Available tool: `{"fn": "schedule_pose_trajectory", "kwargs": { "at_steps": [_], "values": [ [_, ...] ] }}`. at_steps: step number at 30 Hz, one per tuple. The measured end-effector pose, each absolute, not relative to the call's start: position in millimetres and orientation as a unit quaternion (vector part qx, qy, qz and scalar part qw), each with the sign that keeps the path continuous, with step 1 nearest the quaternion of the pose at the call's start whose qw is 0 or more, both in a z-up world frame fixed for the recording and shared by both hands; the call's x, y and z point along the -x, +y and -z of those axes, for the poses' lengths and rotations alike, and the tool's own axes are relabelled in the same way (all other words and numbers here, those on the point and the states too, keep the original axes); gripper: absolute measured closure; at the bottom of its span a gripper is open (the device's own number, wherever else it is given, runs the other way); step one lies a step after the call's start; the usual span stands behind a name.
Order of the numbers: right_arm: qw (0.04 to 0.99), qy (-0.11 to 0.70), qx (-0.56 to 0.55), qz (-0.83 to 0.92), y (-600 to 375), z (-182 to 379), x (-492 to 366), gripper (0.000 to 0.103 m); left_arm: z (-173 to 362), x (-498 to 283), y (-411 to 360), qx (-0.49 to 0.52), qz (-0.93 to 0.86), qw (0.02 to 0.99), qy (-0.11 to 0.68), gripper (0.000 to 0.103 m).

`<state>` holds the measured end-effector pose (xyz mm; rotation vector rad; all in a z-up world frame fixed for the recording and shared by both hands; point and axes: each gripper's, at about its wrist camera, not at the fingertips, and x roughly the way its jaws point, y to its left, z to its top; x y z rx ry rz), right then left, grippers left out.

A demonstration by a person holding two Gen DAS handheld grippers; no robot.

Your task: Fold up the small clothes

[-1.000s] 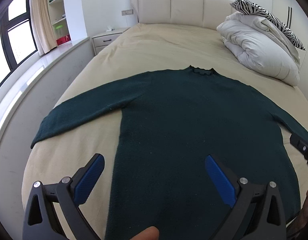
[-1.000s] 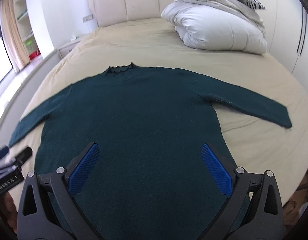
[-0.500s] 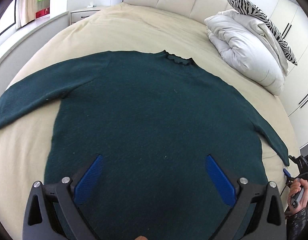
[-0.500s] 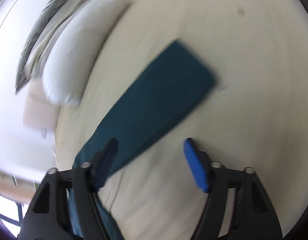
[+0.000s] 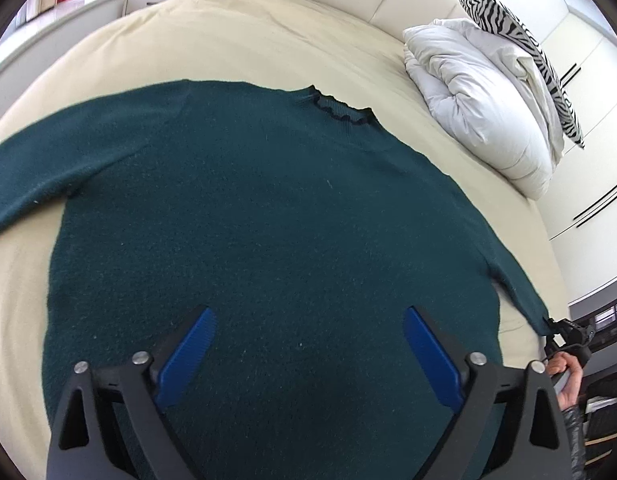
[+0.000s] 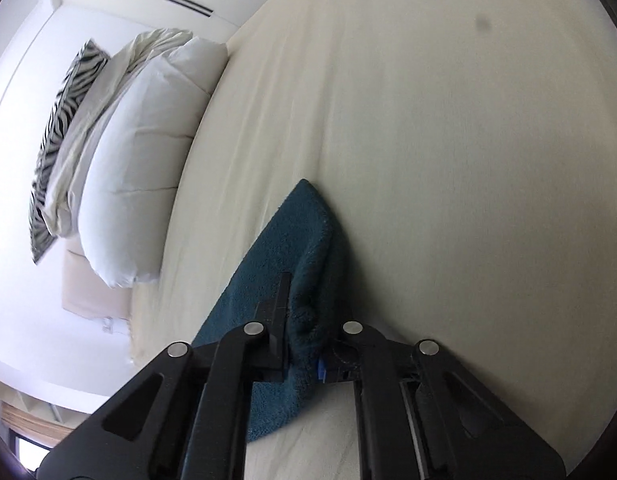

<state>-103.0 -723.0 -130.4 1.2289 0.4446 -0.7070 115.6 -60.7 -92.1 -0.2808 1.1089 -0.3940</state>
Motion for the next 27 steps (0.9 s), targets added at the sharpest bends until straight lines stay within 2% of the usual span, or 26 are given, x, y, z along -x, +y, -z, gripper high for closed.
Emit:
{"fn": "schedule_pose_trajectory", "kwargs": {
  "at_steps": [6, 12, 15, 21, 22, 24, 26, 27],
  "values": [
    [0.817, 0.258, -0.420, 0.299, -671.6, 66.3, 38.2, 0.096, 92.4, -130.6, -51.7, 0.164, 0.203, 0.816, 0.515, 0.013],
    [0.888, 0.315, -0.298, 0.154, -540.4, 16.6, -85.2, 0.096, 91.1, -144.4, -32.8, 0.214, 0.218, 0.810, 0.501, 0.013],
    [0.898, 0.336, -0.274, 0.073, -454.5, 18.5, -131.2, 0.096, 92.1, -149.1, -18.7, 0.240, 0.223, 0.805, 0.494, 0.014],
    [0.877, 0.395, -0.274, 0.010, -345.9, 77.4, -194.1, 0.092, 95.3, -159.3, -12.6, 0.249, 0.233, 0.800, 0.494, 0.014],
    [0.874, 0.408, -0.264, 0.008, -336.3, 91.0, -201.0, 0.090, 96.3, -161.9, -13.9, 0.251, 0.234, 0.798, 0.495, 0.014],
    [0.867, 0.427, -0.256, -0.007, -324.2, 108.2, -202.0, 0.078, 96.4, -168.5, -20.5, 0.251, 0.234, 0.798, 0.496, 0.014],
    [0.856, 0.436, -0.276, -0.033, -326.2, 119.4, -193.1, 0.060, 95.4, -173.2, -29.6, 0.245, 0.237, 0.799, 0.495, 0.013],
    [0.860, 0.423, -0.283, -0.037, -322.5, 120.2, -175.5, 0.057, 94.6, -176.1, -36.7, 0.241, 0.241, 0.799, 0.495, 0.013]
  ]
}}
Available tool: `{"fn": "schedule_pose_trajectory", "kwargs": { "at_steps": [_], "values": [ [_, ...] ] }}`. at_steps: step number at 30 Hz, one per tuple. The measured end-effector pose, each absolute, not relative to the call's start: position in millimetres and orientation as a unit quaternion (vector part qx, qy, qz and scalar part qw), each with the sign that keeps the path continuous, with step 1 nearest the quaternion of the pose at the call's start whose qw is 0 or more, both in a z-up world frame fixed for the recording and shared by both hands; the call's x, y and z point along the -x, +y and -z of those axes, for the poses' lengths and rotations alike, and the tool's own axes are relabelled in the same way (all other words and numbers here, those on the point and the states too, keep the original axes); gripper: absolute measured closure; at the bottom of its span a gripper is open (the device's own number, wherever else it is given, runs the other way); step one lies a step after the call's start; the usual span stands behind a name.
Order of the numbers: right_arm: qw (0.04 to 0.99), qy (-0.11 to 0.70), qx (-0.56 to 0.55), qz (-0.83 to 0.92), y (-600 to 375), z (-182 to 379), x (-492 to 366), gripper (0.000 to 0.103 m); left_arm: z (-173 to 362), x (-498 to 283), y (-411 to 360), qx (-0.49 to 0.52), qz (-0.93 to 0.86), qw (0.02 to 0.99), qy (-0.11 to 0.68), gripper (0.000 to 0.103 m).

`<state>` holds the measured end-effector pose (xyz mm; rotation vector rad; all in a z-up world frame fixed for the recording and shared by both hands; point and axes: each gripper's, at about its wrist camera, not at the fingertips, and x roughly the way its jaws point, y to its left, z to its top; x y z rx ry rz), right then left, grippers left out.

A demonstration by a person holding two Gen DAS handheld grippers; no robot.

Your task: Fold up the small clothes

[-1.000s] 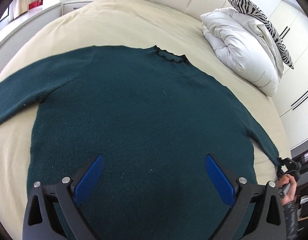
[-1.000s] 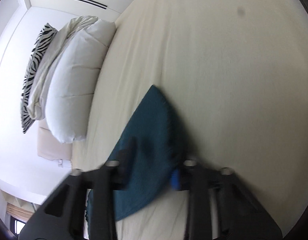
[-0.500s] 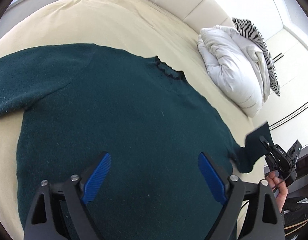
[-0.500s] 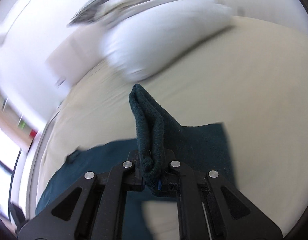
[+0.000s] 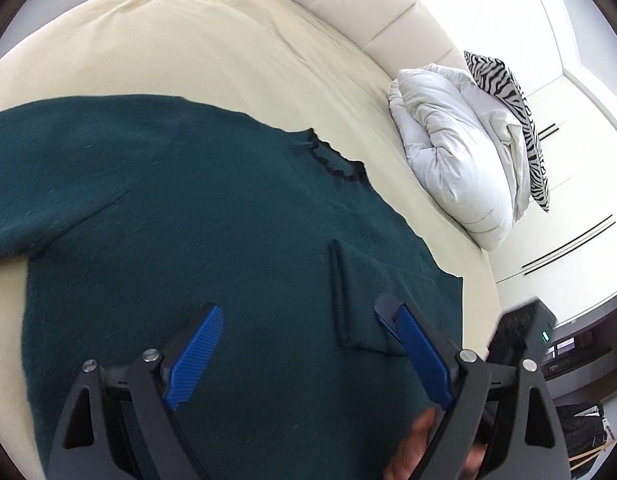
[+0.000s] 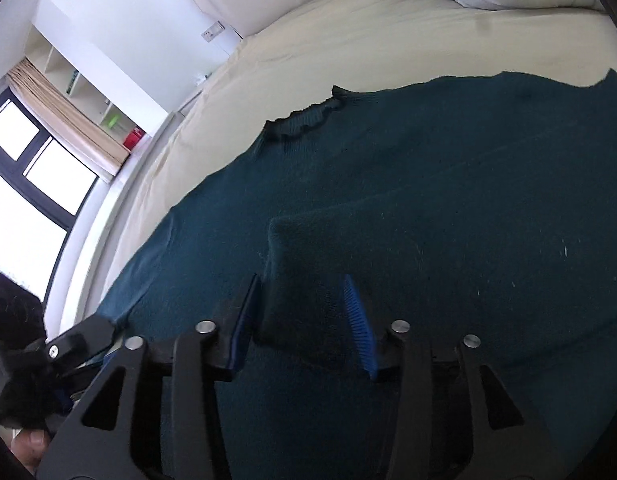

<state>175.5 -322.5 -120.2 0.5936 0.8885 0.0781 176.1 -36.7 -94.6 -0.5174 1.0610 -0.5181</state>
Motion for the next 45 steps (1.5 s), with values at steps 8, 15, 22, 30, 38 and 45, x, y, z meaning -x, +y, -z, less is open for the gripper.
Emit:
{"fn": "schedule_pose_trajectory", "kwargs": {
  "at_steps": [8, 15, 22, 30, 38, 45],
  "values": [
    [0.918, 0.335, -0.211, 0.011, -326.2, 70.6, -78.0, 0.048, 112.2, -205.5, -116.6, 0.190, 0.273, 0.782, 0.527, 0.035],
    [0.948, 0.255, -0.164, 0.097, -384.1, 22.7, -44.3, 0.009, 123.7, -210.5, -155.5, 0.114, 0.247, 0.795, 0.543, 0.092],
    [0.914, 0.280, -0.273, 0.106, -460.5, 26.7, -38.1, 0.009, 110.2, -211.3, -132.8, 0.092, 0.245, 0.809, 0.527, 0.095],
    [0.896, 0.317, -0.296, 0.099, -519.5, 45.6, -62.6, 0.023, 95.1, -226.0, -68.2, 0.105, 0.202, 0.836, 0.500, 0.095],
    [0.850, 0.397, -0.333, 0.090, -540.7, 102.3, -136.0, 0.042, 98.1, -231.8, -54.4, 0.098, 0.193, 0.846, 0.487, 0.095],
    [0.830, 0.439, -0.328, 0.104, -543.0, 128.4, -176.2, 0.050, 106.6, -216.7, -51.9, 0.121, 0.201, 0.839, 0.490, 0.095]
  ]
}}
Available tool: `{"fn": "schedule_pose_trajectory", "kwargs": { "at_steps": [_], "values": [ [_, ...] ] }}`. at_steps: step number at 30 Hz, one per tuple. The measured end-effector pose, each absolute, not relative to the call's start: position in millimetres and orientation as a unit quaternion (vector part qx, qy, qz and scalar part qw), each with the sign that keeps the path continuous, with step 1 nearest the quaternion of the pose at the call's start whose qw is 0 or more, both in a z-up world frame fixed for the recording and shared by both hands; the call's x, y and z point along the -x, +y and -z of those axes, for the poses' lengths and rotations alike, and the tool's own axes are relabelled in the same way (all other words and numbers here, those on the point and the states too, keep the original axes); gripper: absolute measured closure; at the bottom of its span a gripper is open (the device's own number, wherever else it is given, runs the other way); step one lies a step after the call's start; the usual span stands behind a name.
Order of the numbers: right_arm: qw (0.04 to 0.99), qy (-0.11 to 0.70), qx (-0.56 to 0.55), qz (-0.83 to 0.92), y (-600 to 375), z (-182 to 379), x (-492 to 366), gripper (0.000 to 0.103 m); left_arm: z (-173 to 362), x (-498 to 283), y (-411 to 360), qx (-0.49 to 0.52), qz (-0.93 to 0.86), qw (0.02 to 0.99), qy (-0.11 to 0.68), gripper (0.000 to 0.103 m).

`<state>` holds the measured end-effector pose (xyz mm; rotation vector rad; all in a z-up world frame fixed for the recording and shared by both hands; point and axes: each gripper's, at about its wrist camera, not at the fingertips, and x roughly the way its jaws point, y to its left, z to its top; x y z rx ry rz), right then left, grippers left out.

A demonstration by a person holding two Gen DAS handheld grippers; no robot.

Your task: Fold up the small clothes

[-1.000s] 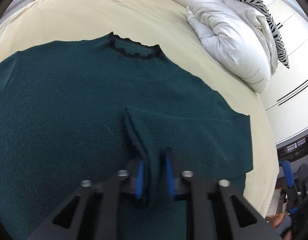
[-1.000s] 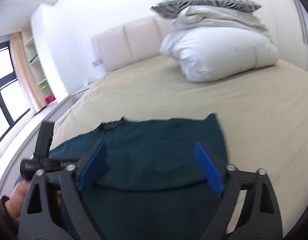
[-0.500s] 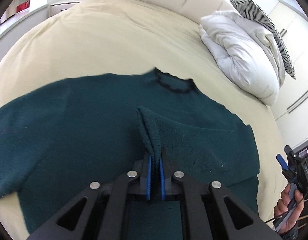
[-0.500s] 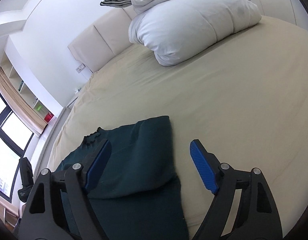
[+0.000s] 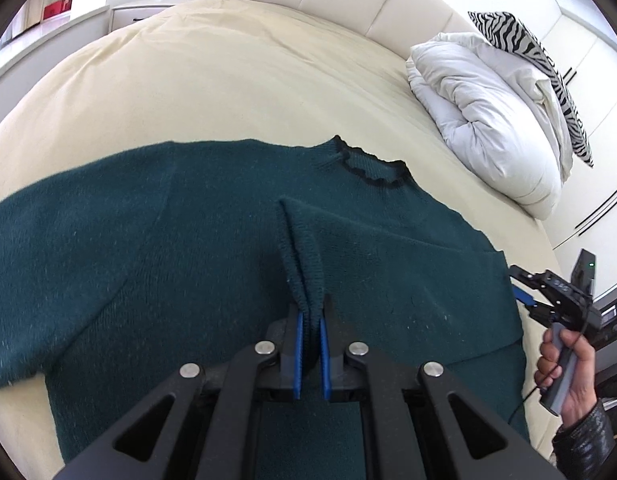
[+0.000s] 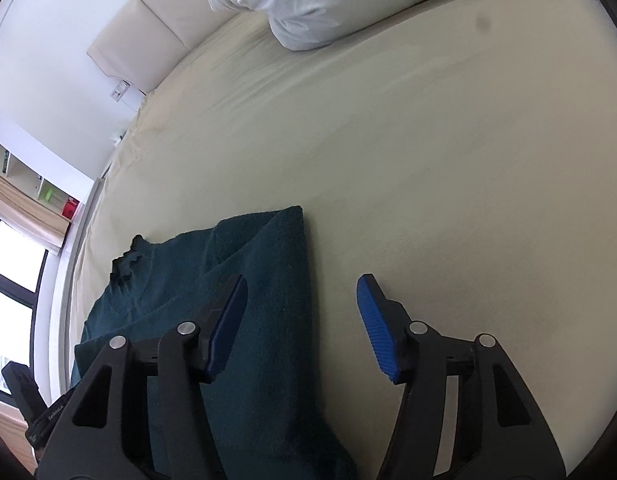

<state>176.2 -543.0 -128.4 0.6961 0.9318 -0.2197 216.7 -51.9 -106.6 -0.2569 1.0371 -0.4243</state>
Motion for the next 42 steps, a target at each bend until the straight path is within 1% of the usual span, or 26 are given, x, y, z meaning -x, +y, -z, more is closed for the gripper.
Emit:
{"fn": "schedule_pose_trajectory", "kwargs": {
  "at_steps": [3, 4, 5, 8, 12, 14, 15, 16, 18, 20, 22, 24, 25, 26, 31, 32, 34, 35, 37, 39, 42],
  "values": [
    [0.829, 0.447, -0.320, 0.102, -541.2, 138.5, -191.8, 0.053, 105.6, -213.7, -49.0, 0.129, 0.203, 0.835, 0.495, 0.095],
    [0.831, 0.450, -0.311, 0.100, -538.7, 139.6, -196.3, 0.064, 104.6, -213.3, -49.3, 0.130, 0.203, 0.835, 0.495, 0.095],
    [0.831, 0.459, -0.300, 0.096, -535.4, 141.8, -202.1, 0.079, 103.1, -212.3, -49.7, 0.131, 0.204, 0.834, 0.495, 0.095],
    [0.833, 0.473, -0.268, 0.105, -527.4, 143.0, -209.7, 0.096, 98.6, -207.8, -51.9, 0.138, 0.212, 0.830, 0.497, 0.096],
    [0.837, 0.469, -0.262, 0.104, -532.8, 134.4, -207.7, 0.097, 89.5, -202.8, -62.2, 0.138, 0.226, 0.832, 0.487, 0.095],
    [0.836, 0.467, -0.269, 0.102, -540.3, 131.6, -203.6, 0.098, 97.2, -206.5, -66.3, 0.127, 0.220, 0.835, 0.489, 0.096],
    [0.834, 0.468, -0.270, 0.113, -547.8, 137.7, -202.5, 0.099, 111.9, -214.2, -65.7, 0.128, 0.205, 0.830, 0.504, 0.096],
    [0.830, 0.470, -0.275, 0.125, -555.8, 146.5, -201.0, 0.103, 120.1, -218.3, -62.2, 0.135, 0.196, 0.826, 0.512, 0.096],
    [0.823, 0.453, -0.320, 0.120, -572.0, 157.2, -193.4, 0.103, 125.5, -221.2, -53.4, 0.157, 0.202, 0.823, 0.507, 0.095],
    [0.829, 0.448, -0.316, 0.106, -570.3, 151.2, -187.9, 0.103, 123.6, -220.5, -52.0, 0.156, 0.209, 0.824, 0.503, 0.095],
    [0.835, 0.441, -0.316, 0.090, -566.3, 140.2, -176.9, 0.096, 123.4, -221.0, -51.8, 0.158, 0.211, 0.824, 0.502, 0.095],
    [0.838, 0.430, -0.325, 0.085, -562.2, 129.4, -163.7, 0.095, 124.6, -222.3, -52.2, 0.159, 0.212, 0.823, 0.502, 0.095],
    [0.840, 0.435, -0.313, 0.087, -556.4, 124.6, -159.3, 0.089, 124.3, -223.2, -52.7, 0.158, 0.213, 0.824, 0.501, 0.095],
    [0.839, 0.446, -0.300, 0.086, -548.6, 121.5, -156.4, 0.086, 124.2, -223.0, -52.3, 0.157, 0.214, 0.825, 0.500, 0.095],
    [0.829, 0.508, -0.229, 0.052, -503.0, 126.3, -152.2, 0.086, 123.6, -229.6, -51.6, 0.156, 0.217, 0.824, 0.500, 0.095],
    [0.831, 0.509, -0.218, 0.057, -500.2, 128.5, -150.7, 0.086, 123.8, -229.8, -51.0, 0.155, 0.219, 0.824, 0.500, 0.094],
    [0.829, 0.503, -0.236, 0.061, -503.7, 129.8, -147.9, 0.086, 123.4, -231.1, -48.5, 0.156, 0.222, 0.822, 0.501, 0.094],
    [0.828, 0.502, -0.242, 0.064, -504.9, 129.4, -147.3, 0.089, 122.1, -231.2, -47.5, 0.156, 0.223, 0.823, 0.499, 0.094],
    [0.834, 0.500, -0.224, 0.069, -502.6, 126.4, -145.2, 0.093, 115.8, -230.1, -46.4, 0.152, 0.224, 0.829, 0.489, 0.094],
    [0.837, 0.503, -0.203, 0.076, -496.2, 124.3, -143.5, 0.094, 112.3, -229.9, -45.2, 0.157, 0.226, 0.833, 0.481, 0.094],
    [0.835, 0.499, -0.215, 0.086, -501.2, 129.5, -142.3, 0.095, 133.2, -233.3, -45.6, 0.153, 0.219, 0.827, 0.494, 0.093]
  ]
}}
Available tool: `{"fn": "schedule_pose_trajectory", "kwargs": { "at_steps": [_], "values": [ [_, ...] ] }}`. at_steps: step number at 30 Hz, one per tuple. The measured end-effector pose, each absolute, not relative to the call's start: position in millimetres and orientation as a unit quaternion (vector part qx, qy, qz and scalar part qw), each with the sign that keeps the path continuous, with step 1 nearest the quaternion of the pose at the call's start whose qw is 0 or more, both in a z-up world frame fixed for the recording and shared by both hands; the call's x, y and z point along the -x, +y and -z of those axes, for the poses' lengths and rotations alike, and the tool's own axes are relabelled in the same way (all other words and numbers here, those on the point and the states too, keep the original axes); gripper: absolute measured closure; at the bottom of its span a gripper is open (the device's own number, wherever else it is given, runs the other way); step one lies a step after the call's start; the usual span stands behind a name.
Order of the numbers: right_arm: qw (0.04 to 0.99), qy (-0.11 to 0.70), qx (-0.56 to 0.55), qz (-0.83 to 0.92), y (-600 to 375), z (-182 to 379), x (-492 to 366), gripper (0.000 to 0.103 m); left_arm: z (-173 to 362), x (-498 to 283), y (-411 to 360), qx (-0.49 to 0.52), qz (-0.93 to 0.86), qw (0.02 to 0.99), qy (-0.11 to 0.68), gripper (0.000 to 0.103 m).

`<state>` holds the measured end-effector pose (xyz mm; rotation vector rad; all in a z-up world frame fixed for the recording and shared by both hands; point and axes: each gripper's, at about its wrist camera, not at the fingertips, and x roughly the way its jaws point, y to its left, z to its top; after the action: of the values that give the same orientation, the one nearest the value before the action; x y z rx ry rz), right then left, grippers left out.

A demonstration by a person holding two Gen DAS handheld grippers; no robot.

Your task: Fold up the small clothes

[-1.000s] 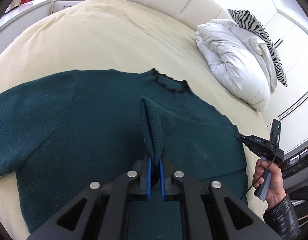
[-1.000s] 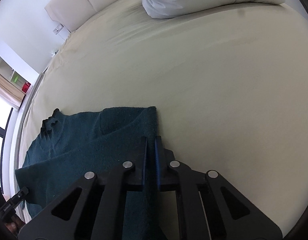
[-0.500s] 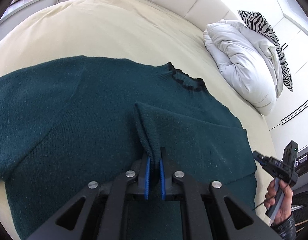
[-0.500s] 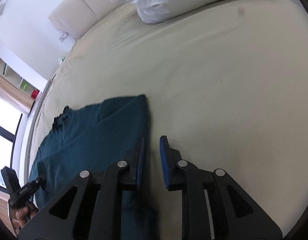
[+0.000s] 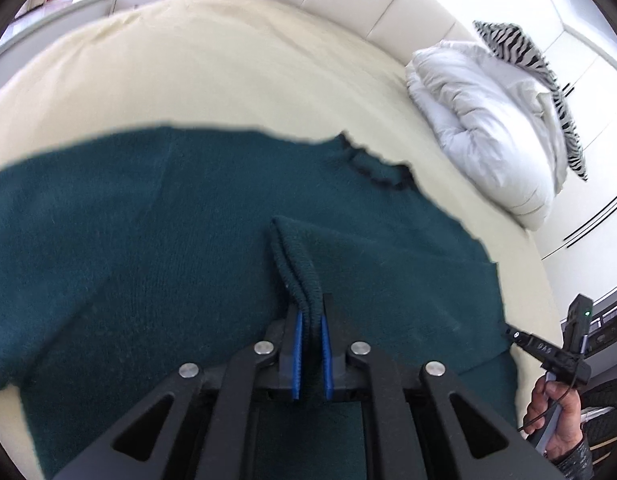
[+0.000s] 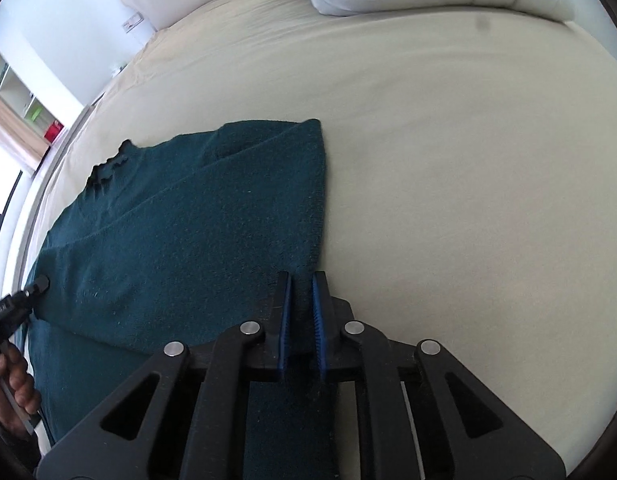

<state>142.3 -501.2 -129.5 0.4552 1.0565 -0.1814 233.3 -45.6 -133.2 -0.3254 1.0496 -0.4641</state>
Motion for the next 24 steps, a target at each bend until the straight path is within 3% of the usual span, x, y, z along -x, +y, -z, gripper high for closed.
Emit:
{"fn": "schedule_pose_trajectory", "kwargs": {
  "at_steps": [6, 7, 9, 11, 16, 18, 20, 22, 24],
  "values": [
    [0.842, 0.482, -0.224, 0.088, -511.3, 139.3, -138.3, 0.097, 127.0, -231.8, -35.5, 0.175, 0.227, 0.827, 0.485, 0.089],
    [0.842, 0.481, -0.228, 0.087, -512.0, 136.4, -136.9, 0.095, 122.6, -229.6, -31.4, 0.179, 0.223, 0.830, 0.479, 0.084],
    [0.843, 0.474, -0.235, 0.096, -508.1, 128.0, -133.0, 0.092, 112.8, -224.0, -16.8, 0.192, 0.214, 0.836, 0.468, 0.059],
    [0.856, 0.455, -0.221, 0.109, -498.1, 110.4, -124.9, 0.090, 100.0, -212.8, 5.4, 0.207, 0.213, 0.843, 0.449, 0.050],
    [0.900, 0.396, -0.155, 0.100, -450.5, 59.9, -106.7, 0.087, 85.3, -172.4, 93.9, 0.255, 0.184, 0.849, 0.425, 0.048],
    [0.916, 0.369, -0.127, 0.091, -424.7, 40.3, -99.1, 0.078, 90.3, -151.6, 142.3, 0.293, 0.152, 0.848, 0.415, 0.043],
    [0.931, 0.341, -0.105, 0.074, -392.0, 22.9, -90.9, 0.032, 100.5, -132.1, 188.4, 0.336, 0.113, 0.842, 0.406, 0.039],
    [0.947, 0.303, -0.098, 0.048, -365.6, 9.3, -79.9, 0.016, 113.5, -116.4, 227.0, 0.386, 0.088, 0.828, 0.397, 0.035],
    [0.951, 0.292, -0.101, 0.014, -338.6, 2.1, -78.6, 0.016, 125.1, -101.1, 263.7, 0.433, 0.059, 0.812, 0.386, 0.033]
  ]
}}
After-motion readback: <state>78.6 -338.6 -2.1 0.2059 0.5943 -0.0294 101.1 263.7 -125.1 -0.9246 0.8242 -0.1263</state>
